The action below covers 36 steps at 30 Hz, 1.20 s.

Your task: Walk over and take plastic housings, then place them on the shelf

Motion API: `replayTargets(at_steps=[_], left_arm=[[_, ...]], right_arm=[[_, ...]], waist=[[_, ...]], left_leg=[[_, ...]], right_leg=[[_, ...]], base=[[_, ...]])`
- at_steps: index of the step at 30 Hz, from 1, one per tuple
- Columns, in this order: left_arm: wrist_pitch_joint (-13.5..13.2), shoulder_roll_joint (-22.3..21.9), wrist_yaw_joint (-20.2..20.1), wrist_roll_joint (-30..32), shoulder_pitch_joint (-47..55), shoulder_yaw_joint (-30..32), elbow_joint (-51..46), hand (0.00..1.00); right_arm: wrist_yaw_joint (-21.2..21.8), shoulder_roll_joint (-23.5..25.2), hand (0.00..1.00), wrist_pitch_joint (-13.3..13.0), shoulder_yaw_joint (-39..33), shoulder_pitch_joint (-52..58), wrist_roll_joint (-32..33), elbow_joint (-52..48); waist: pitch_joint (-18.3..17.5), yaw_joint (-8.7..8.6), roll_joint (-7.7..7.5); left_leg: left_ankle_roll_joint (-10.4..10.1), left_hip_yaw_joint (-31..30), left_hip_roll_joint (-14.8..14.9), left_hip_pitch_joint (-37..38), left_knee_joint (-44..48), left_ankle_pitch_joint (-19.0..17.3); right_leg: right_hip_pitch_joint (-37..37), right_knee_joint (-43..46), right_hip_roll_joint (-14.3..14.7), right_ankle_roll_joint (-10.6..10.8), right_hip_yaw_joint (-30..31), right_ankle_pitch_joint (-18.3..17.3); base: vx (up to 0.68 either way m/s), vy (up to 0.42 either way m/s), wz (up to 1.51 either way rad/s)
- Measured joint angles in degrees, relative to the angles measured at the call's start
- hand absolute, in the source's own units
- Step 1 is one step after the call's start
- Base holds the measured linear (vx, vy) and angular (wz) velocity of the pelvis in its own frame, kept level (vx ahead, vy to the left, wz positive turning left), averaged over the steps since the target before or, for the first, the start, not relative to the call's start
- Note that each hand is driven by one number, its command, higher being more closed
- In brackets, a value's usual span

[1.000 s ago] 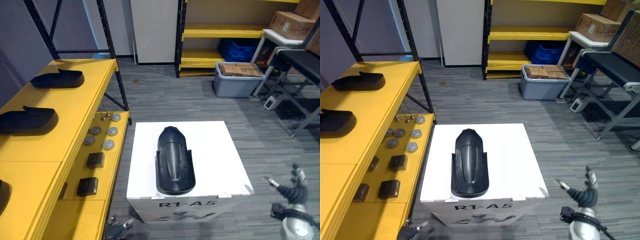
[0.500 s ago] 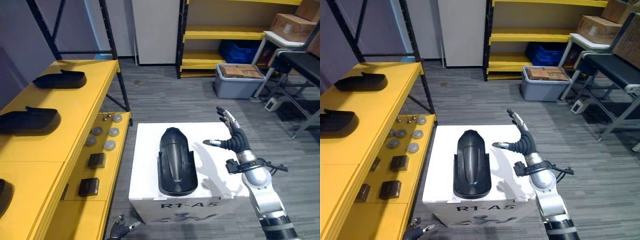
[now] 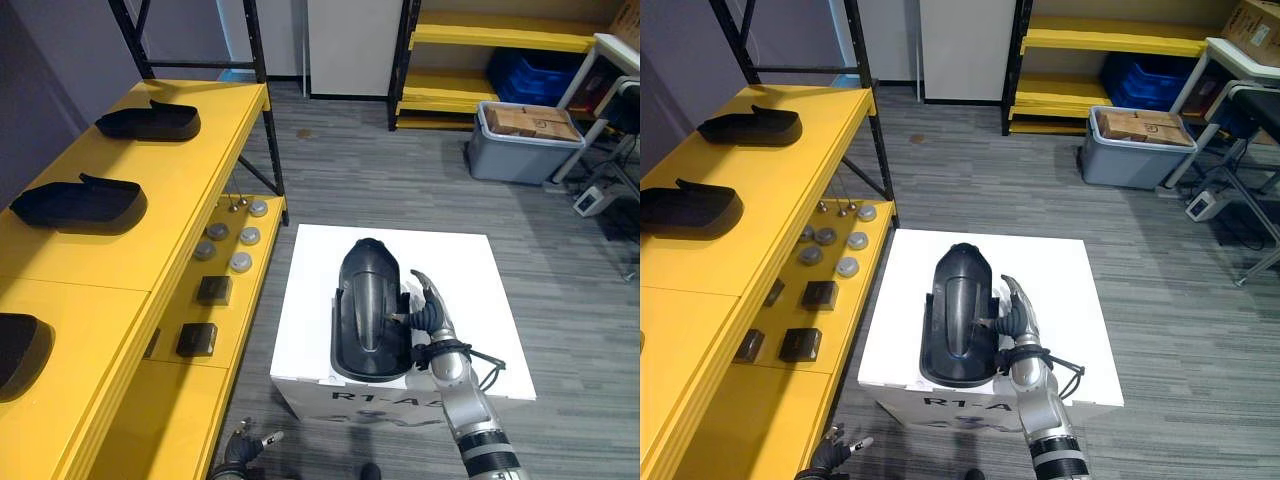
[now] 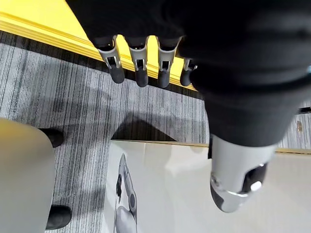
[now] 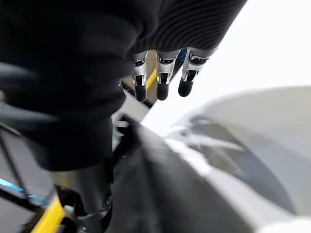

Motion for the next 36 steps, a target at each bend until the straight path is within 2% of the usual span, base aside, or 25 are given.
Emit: replayTargets(at_steps=[3,4,8,17,25,28,33,36], left_arm=[[0.32,-0.22,0.6,0.0,-0.08,0.0,-0.01,0.0],[0.44,-0.3,0.71,0.0,-0.13,0.0,0.0,0.0],[0.8,-0.45,0.95,-0.02,-0.2,-0.05,0.01,0.0],[0.86,-1.07,1.02,0.0,-0.38,-0.08,0.06,0.0],[0.84,-0.68,1.02,0.0,-0.44,-0.05,0.04,0.0],[0.83,-0.67,1.11,0.0,-0.41,0.08,-0.06,0.0],[0.82,-0.87,2.45,-0.1,1.7,1.45,-5.0,0.0],[0.74,-1.24,3.59,-0.4,3.89,4.82,-12.12,0.0]], right_arm=[[-1.5,1.67,0.0,1.81,-1.57,0.49,-2.57,1.01],[-2.21,2.11,1.0,2.36,-1.64,0.48,-3.09,1.3],[-4.02,3.02,1.0,3.55,-2.43,0.04,-4.84,2.25],[-4.02,2.89,1.0,3.59,-3.55,-0.31,-4.74,2.37],[-2.19,2.94,1.0,3.03,-3.4,0.71,-2.06,2.4],[-2.31,2.97,1.0,2.0,-3.33,1.23,-1.3,1.99],[-3.29,3.27,1.0,1.18,-1.72,3.24,-0.27,-3.3],[-4.59,3.34,1.0,1.18,-1.69,4.39,0.5,-8.04]], waist=[[0.13,-0.01,-0.01],[0.18,0.0,-0.05],[0.26,-0.02,-0.23],[0.53,-0.07,-1.02],[0.45,-0.05,-1.74],[0.44,-0.06,-1.75],[0.44,0.0,-1.79],[0.45,0.25,-1.82]], left_leg=[[0.16,-0.19,-0.32,0.0,-0.01,0.12],[0.21,-0.2,-0.42,0.01,-0.05,0.18],[0.1,-0.8,-0.59,0.22,-1.08,0.93],[-0.14,-1.3,-0.29,0.87,-2.35,1.43],[-0.13,-1.3,-0.31,0.96,-2.47,1.45],[-0.12,-1.3,-0.34,0.97,-2.46,1.46],[-0.13,-1.3,-0.32,0.96,-2.46,1.47],[-0.11,-1.23,-0.38,0.82,-2.14,1.57]], right_leg=[[0.09,-0.04,-0.26,0.0,-0.15,0.0],[0.09,-0.1,-0.34,0.0,-0.16,0.0],[0.11,-0.31,-0.55,0.01,-0.71,0.01],[0.4,-0.31,-0.4,0.02,-1.31,-0.01],[0.44,-0.31,-0.43,0.04,-1.33,-0.02],[0.45,-0.31,-0.46,0.04,-1.31,-0.02],[0.43,-0.31,-0.46,0.04,-1.3,-0.02],[0.42,-0.07,-0.54,0.03,-1.2,-0.03]], base=[[-0.02,0.034,0.03],[-0.05,0.028,0.02],[-0.05,0.018,0.06],[-0.01,0.003,0.04],[0.0,0.0,0.0],[0.0,0.0,0.0],[0.0,0.0,0.0],[0.0,0.0,0.0]])
